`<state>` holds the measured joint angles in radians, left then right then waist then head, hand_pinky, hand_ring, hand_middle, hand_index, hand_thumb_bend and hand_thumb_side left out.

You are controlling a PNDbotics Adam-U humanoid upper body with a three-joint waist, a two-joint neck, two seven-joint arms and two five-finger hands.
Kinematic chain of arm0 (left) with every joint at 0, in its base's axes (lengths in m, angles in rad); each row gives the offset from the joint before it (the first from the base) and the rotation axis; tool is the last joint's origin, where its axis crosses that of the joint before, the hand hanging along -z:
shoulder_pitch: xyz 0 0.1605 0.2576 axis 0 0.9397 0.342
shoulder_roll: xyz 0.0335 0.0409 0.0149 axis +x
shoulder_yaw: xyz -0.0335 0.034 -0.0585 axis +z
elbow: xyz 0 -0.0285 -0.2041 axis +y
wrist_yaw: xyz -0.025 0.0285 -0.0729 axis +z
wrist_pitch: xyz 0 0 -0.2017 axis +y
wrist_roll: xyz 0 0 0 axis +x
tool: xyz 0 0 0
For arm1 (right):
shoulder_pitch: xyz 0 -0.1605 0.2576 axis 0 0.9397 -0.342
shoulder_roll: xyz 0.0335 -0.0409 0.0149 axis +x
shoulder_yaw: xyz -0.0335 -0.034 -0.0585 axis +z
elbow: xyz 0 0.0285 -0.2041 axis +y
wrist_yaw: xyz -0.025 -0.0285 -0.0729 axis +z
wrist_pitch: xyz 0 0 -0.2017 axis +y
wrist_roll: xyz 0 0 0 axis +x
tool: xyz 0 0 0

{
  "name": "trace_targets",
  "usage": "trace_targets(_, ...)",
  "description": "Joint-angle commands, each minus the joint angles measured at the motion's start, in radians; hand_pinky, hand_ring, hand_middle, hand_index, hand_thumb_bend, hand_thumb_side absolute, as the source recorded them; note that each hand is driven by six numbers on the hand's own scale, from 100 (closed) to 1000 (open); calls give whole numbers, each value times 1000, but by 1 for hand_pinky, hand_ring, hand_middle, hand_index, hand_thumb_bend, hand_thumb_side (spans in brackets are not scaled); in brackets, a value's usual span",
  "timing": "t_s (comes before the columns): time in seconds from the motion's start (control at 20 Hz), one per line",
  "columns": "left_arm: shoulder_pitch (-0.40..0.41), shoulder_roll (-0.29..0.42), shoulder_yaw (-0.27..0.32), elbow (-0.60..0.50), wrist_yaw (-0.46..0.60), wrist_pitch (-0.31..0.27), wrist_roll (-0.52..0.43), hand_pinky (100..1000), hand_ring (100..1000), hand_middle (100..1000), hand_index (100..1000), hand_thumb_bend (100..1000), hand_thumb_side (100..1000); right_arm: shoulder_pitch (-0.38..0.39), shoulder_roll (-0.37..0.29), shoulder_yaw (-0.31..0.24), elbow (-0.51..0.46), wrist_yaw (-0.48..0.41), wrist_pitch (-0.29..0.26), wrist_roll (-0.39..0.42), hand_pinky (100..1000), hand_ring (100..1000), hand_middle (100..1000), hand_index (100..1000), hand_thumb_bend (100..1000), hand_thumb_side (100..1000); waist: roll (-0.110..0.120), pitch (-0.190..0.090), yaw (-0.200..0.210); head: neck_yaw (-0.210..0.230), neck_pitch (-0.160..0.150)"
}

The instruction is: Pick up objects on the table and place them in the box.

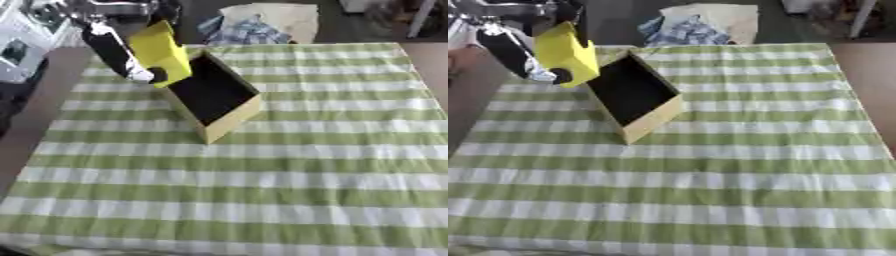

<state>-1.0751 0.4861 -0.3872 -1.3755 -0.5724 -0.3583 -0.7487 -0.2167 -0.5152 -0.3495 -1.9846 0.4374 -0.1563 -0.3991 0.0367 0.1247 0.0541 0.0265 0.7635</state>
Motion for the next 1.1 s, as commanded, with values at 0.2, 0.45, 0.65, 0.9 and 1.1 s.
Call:
trace_targets(0.2,-104,-132,53,191,-108,-33,51,108,394,495,621,113,117,-35,-14,0,-15,-17,-9,5,629,688,703,794,100,844,-3,14,-26,30,-6)
trace_targets(0.45,-146,-193,94,315,-197,-44,101,110,392,473,610,100,128,-53,-12,-1,-15,-24,-13,5,626,685,701,793,100,846,-1,43,-45,40,-30)
trace_targets(0.65,-162,-220,118,374,-257,-50,132,111,389,466,607,100,131,-62,-8,-2,-15,-28,-14,6,624,682,700,793,100,847,-3,61,-55,47,-48)
trace_targets(0.9,-167,-240,138,422,-316,-54,164,112,388,464,607,100,138,-67,-5,-2,-15,-33,-14,8,621,680,698,793,100,848,-6,74,-59,52,-63)
trace_targets(1.1,-166,-246,147,443,-344,-54,185,114,388,462,606,100,140,-69,-3,-2,-15,-36,-14,10,620,679,697,793,100,849,-7,81,-59,52,-68)
